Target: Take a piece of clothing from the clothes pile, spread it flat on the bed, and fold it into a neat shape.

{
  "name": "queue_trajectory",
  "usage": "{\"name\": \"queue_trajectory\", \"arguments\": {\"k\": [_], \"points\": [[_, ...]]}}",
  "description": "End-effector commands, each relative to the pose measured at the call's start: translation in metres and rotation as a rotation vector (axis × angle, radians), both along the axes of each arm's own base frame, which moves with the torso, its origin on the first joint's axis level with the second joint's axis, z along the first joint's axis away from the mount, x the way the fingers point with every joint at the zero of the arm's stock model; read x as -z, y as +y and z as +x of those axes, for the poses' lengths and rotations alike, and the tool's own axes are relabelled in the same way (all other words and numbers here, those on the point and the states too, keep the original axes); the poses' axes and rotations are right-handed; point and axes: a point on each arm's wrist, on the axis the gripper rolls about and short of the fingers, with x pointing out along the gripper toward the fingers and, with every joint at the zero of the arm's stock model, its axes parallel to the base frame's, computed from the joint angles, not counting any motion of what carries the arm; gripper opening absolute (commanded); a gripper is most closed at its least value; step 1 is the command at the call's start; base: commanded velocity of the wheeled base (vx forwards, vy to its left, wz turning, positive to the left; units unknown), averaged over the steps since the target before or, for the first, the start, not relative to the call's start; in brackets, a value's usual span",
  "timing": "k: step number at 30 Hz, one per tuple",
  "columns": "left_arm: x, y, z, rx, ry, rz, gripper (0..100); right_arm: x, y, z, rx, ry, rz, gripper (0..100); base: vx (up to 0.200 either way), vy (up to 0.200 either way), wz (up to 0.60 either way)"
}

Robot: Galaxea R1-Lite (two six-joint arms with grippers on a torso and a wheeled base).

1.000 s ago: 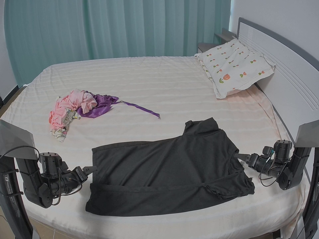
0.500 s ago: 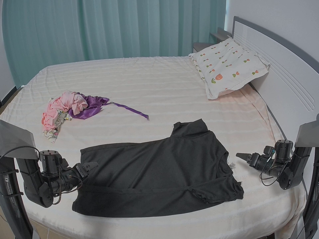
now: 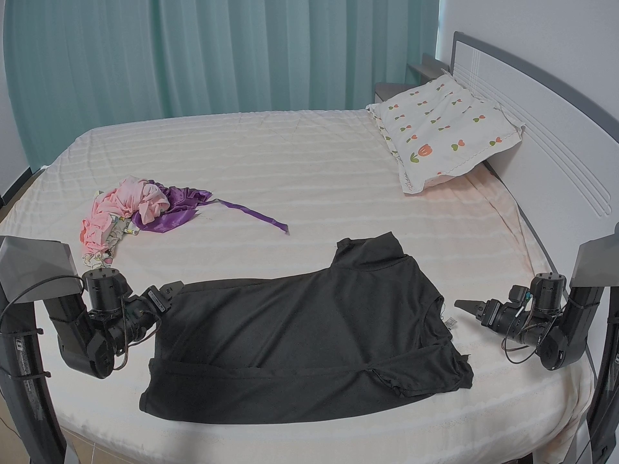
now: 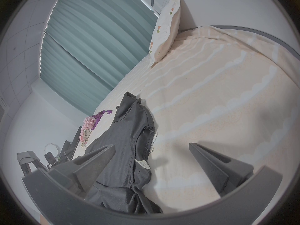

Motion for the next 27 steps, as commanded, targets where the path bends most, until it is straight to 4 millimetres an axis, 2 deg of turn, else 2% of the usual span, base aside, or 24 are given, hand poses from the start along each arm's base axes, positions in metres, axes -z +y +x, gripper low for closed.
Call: {"name": "queue_trajectory", "arguments": {"k": [1,5,6,7,9,10,11,16,20,27], "points": [[0.010,0.005,0.047,-0.015,-0.023,0.009,100,0.002,0.003,-0.003,-0.006,0.012,0.001,100,0.000,0.000,0.00],[0.015,0.004,0.072,-0.018,-0.026,0.007,100,0.003,0.006,-0.006,-0.008,0.023,-0.002,100,0.000,0.000,0.00],[0.016,0.004,0.073,-0.020,-0.027,0.008,100,0.003,0.006,-0.006,-0.010,0.023,-0.002,100,0.000,0.000,0.00],[0.023,0.006,0.080,-0.046,-0.034,0.023,100,0.002,0.014,-0.006,-0.024,0.022,-0.009,100,0.000,0.000,0.00],[0.023,0.006,0.081,-0.049,-0.037,0.024,100,0.002,0.015,-0.006,-0.024,0.022,-0.011,100,0.000,0.000,0.00],[0.022,0.010,0.094,-0.103,-0.066,0.039,100,0.004,0.027,-0.008,-0.028,0.027,-0.032,100,0.000,0.000,0.00],[0.022,0.012,0.097,-0.114,-0.074,0.039,100,0.005,0.031,-0.008,-0.025,0.030,-0.041,100,0.000,0.000,0.00],[0.027,0.017,0.097,-0.127,-0.063,0.038,100,0.012,0.040,-0.010,-0.034,0.056,-0.054,100,0.000,0.000,0.00],[0.027,0.029,0.097,-0.156,-0.062,0.039,100,0.012,0.039,-0.011,-0.033,0.057,-0.054,100,0.000,0.000,0.00],[0.031,0.032,0.091,-0.161,-0.032,0.012,100,0.013,0.036,-0.009,-0.023,0.056,-0.053,100,0.000,0.000,0.00]]}}
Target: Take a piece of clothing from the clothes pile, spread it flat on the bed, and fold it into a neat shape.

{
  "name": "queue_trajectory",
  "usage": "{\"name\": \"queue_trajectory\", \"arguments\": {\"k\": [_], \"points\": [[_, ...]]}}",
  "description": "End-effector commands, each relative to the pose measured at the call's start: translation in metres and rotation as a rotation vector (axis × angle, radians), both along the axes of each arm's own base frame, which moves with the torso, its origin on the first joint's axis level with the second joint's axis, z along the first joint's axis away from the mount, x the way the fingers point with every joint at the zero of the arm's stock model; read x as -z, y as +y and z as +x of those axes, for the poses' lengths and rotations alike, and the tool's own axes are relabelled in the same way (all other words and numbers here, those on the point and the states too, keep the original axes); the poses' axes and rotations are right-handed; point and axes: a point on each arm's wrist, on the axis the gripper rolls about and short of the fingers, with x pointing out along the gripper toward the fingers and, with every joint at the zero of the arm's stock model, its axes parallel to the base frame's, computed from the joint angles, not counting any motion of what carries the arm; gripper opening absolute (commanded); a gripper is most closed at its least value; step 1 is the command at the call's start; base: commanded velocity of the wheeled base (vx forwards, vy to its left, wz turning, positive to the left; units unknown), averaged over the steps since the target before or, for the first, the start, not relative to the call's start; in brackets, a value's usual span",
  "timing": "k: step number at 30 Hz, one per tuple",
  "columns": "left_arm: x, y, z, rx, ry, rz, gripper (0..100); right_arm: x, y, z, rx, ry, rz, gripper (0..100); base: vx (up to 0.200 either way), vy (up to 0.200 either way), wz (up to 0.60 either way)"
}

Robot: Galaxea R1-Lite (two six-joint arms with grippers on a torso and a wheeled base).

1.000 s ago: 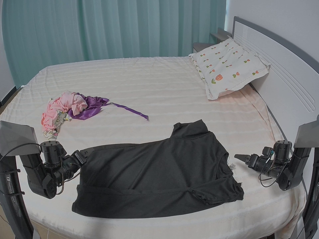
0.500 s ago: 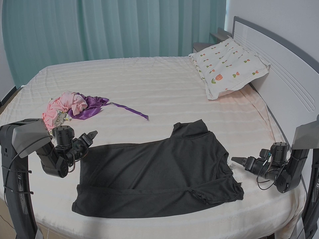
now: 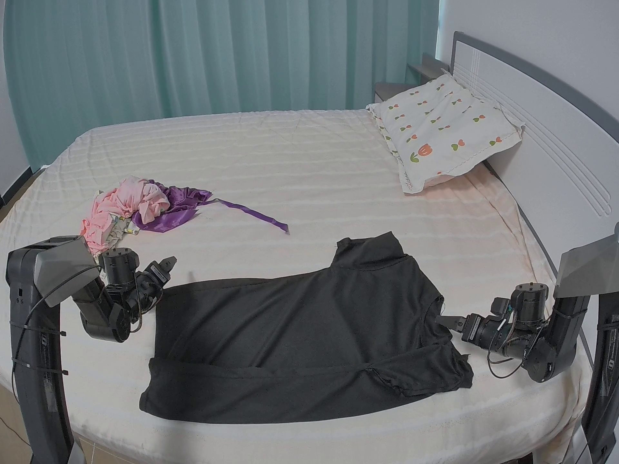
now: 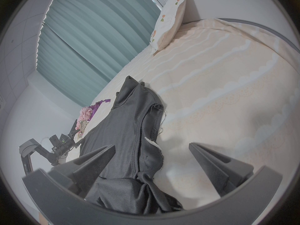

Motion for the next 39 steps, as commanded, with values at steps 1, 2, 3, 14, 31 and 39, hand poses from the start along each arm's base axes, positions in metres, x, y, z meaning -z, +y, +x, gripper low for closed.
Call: {"name": "queue_trajectory", "arguments": {"k": [1,2,3,14,31,39], "points": [[0.004,0.001,-0.004,0.000,0.022,-0.018,100,0.002,-0.001,0.001,0.003,0.003,-0.002,100,0.000,0.000,0.00],[0.005,-0.001,-0.007,0.007,0.033,-0.022,100,0.002,-0.001,0.001,0.003,0.003,-0.002,100,0.000,0.000,0.00],[0.005,-0.001,-0.007,0.010,0.034,-0.023,100,0.002,-0.001,0.001,0.004,0.003,-0.002,100,0.000,0.000,0.00],[0.006,-0.004,-0.013,0.079,0.050,-0.052,100,0.003,-0.001,0.000,0.003,0.008,-0.002,100,0.000,0.000,0.00],[0.005,-0.004,-0.018,0.079,0.051,-0.054,0,-0.003,-0.001,0.002,0.004,-0.015,-0.001,100,0.000,0.000,0.00],[-0.017,-0.005,-0.023,0.052,0.007,-0.108,0,-0.035,0.006,0.019,-0.010,-0.160,0.014,100,0.000,0.000,0.00]]}}
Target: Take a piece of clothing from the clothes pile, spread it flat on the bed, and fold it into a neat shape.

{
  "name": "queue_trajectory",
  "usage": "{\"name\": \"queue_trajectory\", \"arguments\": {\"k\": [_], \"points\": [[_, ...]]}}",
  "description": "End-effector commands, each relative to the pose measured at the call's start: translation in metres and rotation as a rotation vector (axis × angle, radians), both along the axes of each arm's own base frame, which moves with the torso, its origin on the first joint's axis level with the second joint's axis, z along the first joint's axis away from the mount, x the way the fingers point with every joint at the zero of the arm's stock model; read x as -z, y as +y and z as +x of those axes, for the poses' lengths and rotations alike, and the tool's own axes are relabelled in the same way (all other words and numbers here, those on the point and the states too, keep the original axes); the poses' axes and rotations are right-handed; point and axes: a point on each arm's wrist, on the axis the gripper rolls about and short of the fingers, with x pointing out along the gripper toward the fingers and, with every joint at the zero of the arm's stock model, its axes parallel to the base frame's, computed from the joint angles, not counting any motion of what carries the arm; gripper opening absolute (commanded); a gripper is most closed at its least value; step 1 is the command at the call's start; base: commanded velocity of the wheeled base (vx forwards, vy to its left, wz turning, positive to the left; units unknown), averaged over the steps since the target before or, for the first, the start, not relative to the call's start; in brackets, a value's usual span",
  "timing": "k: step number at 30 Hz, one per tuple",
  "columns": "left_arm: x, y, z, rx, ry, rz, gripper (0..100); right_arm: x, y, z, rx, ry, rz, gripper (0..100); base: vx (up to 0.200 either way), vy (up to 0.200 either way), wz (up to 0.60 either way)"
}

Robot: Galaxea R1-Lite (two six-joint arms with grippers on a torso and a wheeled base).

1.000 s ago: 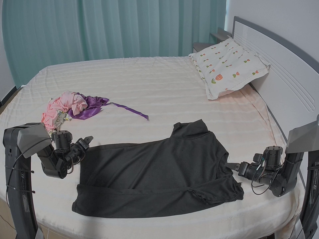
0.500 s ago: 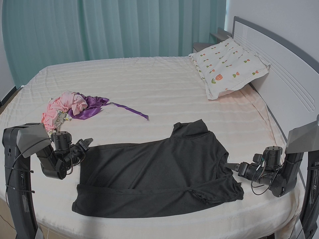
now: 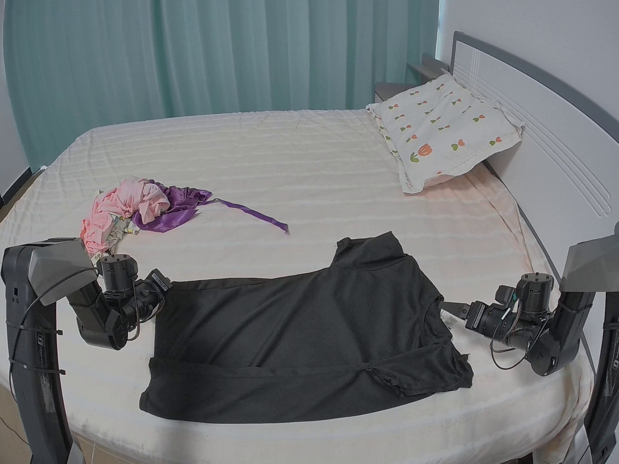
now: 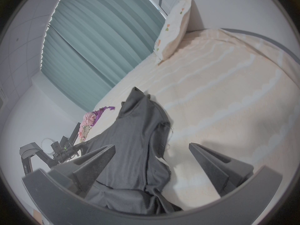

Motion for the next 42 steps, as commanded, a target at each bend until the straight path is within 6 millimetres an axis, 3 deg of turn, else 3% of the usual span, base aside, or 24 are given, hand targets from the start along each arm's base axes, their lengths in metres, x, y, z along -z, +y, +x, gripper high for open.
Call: {"name": "queue_trajectory", "arguments": {"k": [1,2,3,8,11,14,15,22,32,42], "points": [[-0.019,0.000,-0.004,-0.020,-0.033,-0.044,0,-0.020,0.009,0.014,-0.020,-0.095,0.008,100,0.000,0.000,0.00],[-0.019,0.000,-0.004,-0.020,-0.033,-0.044,0,-0.020,0.009,0.014,-0.020,-0.095,0.008,100,0.000,0.000,0.00],[-0.023,-0.002,-0.010,-0.030,-0.025,-0.072,0,-0.023,0.012,0.032,-0.010,-0.116,0.001,100,0.000,0.000,0.00],[-0.019,-0.005,-0.020,-0.025,-0.017,-0.076,0,-0.029,0.019,0.072,-0.013,-0.064,-0.022,100,0.000,0.000,0.00],[-0.016,-0.006,-0.025,-0.024,-0.018,-0.077,0,-0.028,0.032,0.095,-0.037,-0.072,-0.045,100,0.000,0.000,0.00],[-0.016,-0.006,-0.026,-0.024,-0.015,-0.077,0,-0.026,0.035,0.100,-0.036,-0.070,-0.054,100,0.000,0.000,0.00],[-0.015,-0.006,-0.028,-0.023,-0.011,-0.078,0,-0.021,0.048,0.119,-0.051,-0.068,-0.109,100,0.000,0.000,0.00],[-0.012,-0.006,-0.029,-0.025,0.002,-0.080,0,-0.002,0.065,0.153,-0.062,-0.079,-0.258,100,0.000,0.000,0.00],[-0.012,-0.006,-0.030,-0.026,0.002,-0.081,0,0.009,0.076,0.173,-0.045,-0.086,-0.312,100,0.000,0.000,0.00],[-0.011,-0.006,-0.030,-0.026,0.005,-0.081,0,0.001,0.075,0.185,-0.028,-0.124,-0.287,100,0.000,0.000,0.00]]}}
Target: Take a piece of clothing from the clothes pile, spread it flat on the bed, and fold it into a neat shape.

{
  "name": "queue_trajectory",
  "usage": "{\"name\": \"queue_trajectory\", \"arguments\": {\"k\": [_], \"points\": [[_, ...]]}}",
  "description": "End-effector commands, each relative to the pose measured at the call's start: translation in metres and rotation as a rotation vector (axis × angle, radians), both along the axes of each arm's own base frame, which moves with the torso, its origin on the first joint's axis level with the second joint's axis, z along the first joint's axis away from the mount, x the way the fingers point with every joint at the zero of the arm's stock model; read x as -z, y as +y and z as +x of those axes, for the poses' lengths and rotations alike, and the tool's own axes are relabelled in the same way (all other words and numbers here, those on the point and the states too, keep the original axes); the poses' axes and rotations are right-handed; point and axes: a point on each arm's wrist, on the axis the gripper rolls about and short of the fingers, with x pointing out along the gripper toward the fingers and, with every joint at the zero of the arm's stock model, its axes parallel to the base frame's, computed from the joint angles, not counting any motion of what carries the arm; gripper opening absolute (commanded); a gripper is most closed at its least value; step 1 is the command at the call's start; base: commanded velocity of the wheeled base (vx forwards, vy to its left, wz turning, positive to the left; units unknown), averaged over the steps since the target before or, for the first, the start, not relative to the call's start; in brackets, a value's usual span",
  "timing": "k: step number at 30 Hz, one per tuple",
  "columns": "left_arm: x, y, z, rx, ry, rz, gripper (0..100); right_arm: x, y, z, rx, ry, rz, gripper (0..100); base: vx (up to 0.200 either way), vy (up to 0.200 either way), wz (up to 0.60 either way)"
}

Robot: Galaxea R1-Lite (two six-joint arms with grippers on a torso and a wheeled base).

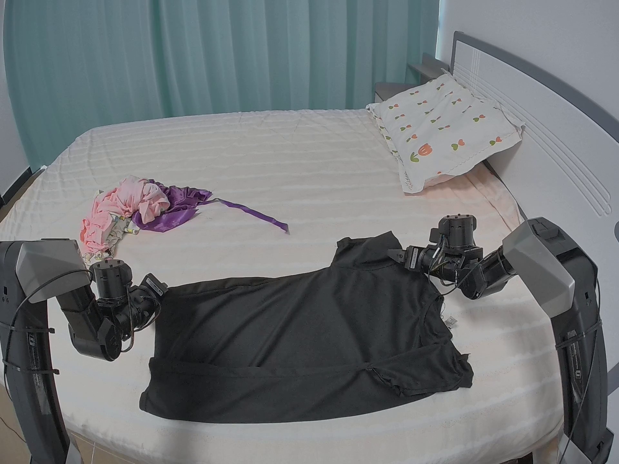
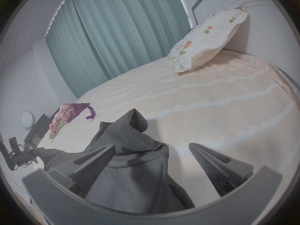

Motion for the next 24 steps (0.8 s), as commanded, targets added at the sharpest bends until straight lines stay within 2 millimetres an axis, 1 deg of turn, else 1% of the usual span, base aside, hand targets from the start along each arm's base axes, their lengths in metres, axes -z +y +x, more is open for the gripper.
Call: {"name": "queue_trajectory", "arguments": {"k": [1,6,7,10,11,14,15,19,20,21,24], "points": [[0.000,0.000,0.000,-0.001,-0.001,-0.001,0,0.005,-0.001,0.005,0.004,0.001,0.004,100,0.000,0.000,0.00],[0.001,0.000,0.000,-0.001,0.002,-0.001,0,0.005,-0.003,0.008,0.024,0.012,0.051,100,0.000,0.000,0.00],[0.000,0.000,0.000,-0.001,0.001,-0.001,0,0.004,-0.003,0.008,0.029,0.015,0.060,0,0.000,0.000,0.00],[0.000,0.000,0.000,-0.001,-0.001,-0.001,0,0.004,-0.003,0.007,0.031,0.017,0.065,0,0.000,0.000,0.00],[0.000,0.000,0.000,-0.001,-0.001,-0.001,0,0.004,-0.007,0.007,0.044,0.027,0.075,0,0.000,0.000,0.00],[0.000,0.000,0.000,-0.001,-0.001,0.000,0,0.004,-0.008,0.007,0.047,0.031,0.083,0,0.000,0.000,0.00],[-0.002,0.001,0.000,-0.003,-0.005,-0.001,0,0.002,-0.010,0.005,0.066,0.043,0.109,0,0.000,0.000,0.00],[-0.002,0.001,0.001,-0.003,-0.008,-0.001,0,-0.004,-0.013,0.004,0.074,0.039,0.118,0,0.000,0.000,0.00],[-0.003,0.001,0.001,-0.002,-0.012,0.001,0,-0.009,-0.015,0.004,0.078,0.030,0.125,0,0.000,0.000,0.00],[-0.003,0.001,0.001,-0.002,-0.012,0.001,0,-0.009,-0.015,0.004,0.078,0.030,0.125,0,0.000,0.000,0.00],[-0.005,0.001,0.002,-0.004,-0.021,0.004,0,-0.018,-0.017,0.001,0.091,0.026,0.153,0,0.000,0.000,0.00]]}}
